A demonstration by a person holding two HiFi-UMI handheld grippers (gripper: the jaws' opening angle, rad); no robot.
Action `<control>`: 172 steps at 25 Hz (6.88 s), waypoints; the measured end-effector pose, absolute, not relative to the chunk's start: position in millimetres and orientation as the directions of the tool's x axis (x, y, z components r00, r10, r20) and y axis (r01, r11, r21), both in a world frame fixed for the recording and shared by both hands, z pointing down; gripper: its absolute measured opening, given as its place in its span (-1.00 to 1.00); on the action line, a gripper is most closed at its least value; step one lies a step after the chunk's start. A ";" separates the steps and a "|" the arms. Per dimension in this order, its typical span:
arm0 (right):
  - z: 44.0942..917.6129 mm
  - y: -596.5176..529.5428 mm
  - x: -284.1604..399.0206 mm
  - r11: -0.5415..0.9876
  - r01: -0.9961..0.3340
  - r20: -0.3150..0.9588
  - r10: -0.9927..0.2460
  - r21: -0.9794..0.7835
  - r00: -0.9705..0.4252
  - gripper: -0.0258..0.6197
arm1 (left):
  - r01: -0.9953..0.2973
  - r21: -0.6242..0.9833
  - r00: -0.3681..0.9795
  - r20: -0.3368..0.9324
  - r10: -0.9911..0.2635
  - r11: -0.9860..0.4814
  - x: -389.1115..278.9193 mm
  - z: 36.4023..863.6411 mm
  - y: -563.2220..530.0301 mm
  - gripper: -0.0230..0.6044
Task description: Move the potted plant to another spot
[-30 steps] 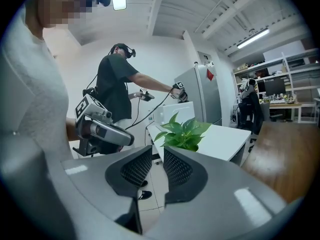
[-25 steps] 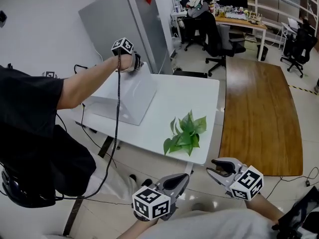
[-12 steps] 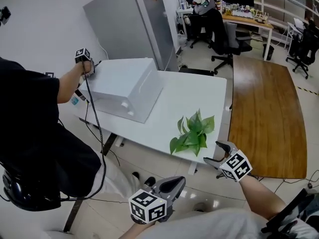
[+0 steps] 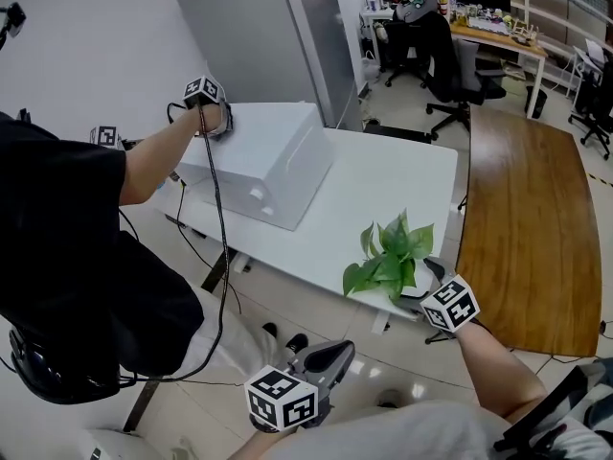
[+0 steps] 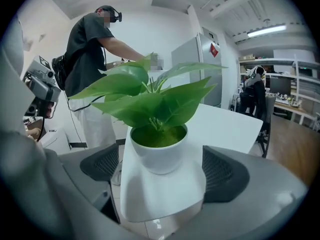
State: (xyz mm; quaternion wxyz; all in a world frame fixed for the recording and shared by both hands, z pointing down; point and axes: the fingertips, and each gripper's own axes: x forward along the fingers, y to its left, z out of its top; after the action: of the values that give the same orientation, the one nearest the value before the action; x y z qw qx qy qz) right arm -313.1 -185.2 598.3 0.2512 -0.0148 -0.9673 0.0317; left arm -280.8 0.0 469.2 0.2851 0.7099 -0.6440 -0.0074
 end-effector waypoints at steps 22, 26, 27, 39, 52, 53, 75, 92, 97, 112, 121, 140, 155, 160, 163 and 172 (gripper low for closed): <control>599.9 -183.0 -345.9 0.994 0.102 0.449 0.074 0.040 -0.891 0.48 | -0.912 0.410 0.141 0.380 -0.914 0.030 -291.7 471.6 -3.1 -0.94; 601.4 -182.9 -346.7 0.993 0.110 0.450 0.080 0.042 -0.890 0.47 | -0.913 0.407 0.137 0.381 -0.915 0.033 -295.5 472.8 -4.1 -0.94; 601.7 -183.0 -346.5 0.993 0.111 0.449 0.079 0.044 -0.890 0.47 | -0.913 0.407 0.138 0.381 -0.914 0.032 -295.4 473.0 -4.8 -0.94; 596.9 -182.7 -342.8 0.994 0.099 0.420 0.069 0.051 -0.905 0.48 | -0.913 0.407 0.146 0.381 -0.913 0.024 -294.0 474.9 -10.5 -0.94; 580.9 -208.4 -316.1 0.999 -0.016 0.378 -0.027 0.031 -0.925 0.48 | -0.909 0.412 0.227 0.363 -0.904 -0.063 -286.0 477.2 -27.9 -0.94; 578.2 -213.7 -310.7 0.999 -0.029 0.375 -0.038 0.032 -0.926 0.48 | -0.908 0.413 0.238 0.361 -0.902 -0.074 -282.8 476.5 -32.7 -0.94; 549.8 -311.3 -136.2 0.918 -0.386 0.366 -0.391 0.089 -0.845 0.48 | -0.800 0.434 0.563 0.307 -0.767 -0.413 -181.3 476.9 -131.7 -0.94; 554.0 -356.0 36.2 0.791 -0.607 0.388 -0.582 0.069 -0.715 0.48 | -0.707 0.452 0.696 0.310 -0.647 -0.544 -67.1 473.6 -172.0 -0.94; 562.3 -368.0 77.6 0.750 -0.658 0.393 -0.624 0.061 -0.675 0.48 | -0.695 0.455 0.711 0.321 -0.626 -0.557 -45.6 476.8 -181.1 -0.94; 617.6 -374.6 156.3 0.643 -0.766 0.430 -0.695 0.013 -0.576 0.49 | -0.688 0.452 0.723 0.351 -0.596 -0.568 -9.8 491.5 -189.3 -0.94; 628.4 -375.9 159.0 0.614 -0.790 0.433 -0.709 -0.010 -0.557 0.49 | -0.697 0.454 0.713 0.357 -0.604 -0.555 -23.0 491.2 -188.2 -0.94; 637.3 -361.1 172.9 0.587 -0.810 0.483 -0.708 -0.004 -0.515 0.67 | -0.692 0.468 0.716 0.346 -0.606 -0.550 -32.4 495.5 -186.3 -0.94; 473.0 -242.7 138.6 0.677 -0.699 0.174 -0.678 -0.230 -0.714 -0.87 | -0.670 0.448 0.734 0.278 -0.620 -0.592 -61.2 472.1 -169.0 -0.94; 442.2 -198.5 75.1 0.804 -0.547 0.134 -0.530 -0.232 -0.837 -0.90 | -0.686 0.437 0.714 0.250 -0.654 -0.582 -73.1 467.0 -153.0 -0.94; 441.4 -168.9 44.4 0.870 -0.449 0.177 -0.419 -0.204 -0.891 -0.83 | -0.706 0.427 0.692 0.244 -0.679 -0.565 -76.1 462.7 -134.8 -0.94; 423.0 -66.6 42.5 0.931 -0.252 0.163 -0.214 -0.264 -0.963 -0.91 | -0.747 0.380 0.650 0.242 -0.721 -0.546 -16.8 435.3 -53.6 -0.94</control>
State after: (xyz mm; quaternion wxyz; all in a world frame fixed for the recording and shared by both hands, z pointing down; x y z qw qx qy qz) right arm 42.5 -66.6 423.0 0.0657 0.1189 -0.9804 0.1429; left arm -16.8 -53.6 435.3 0.2299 0.8786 -0.4176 0.0287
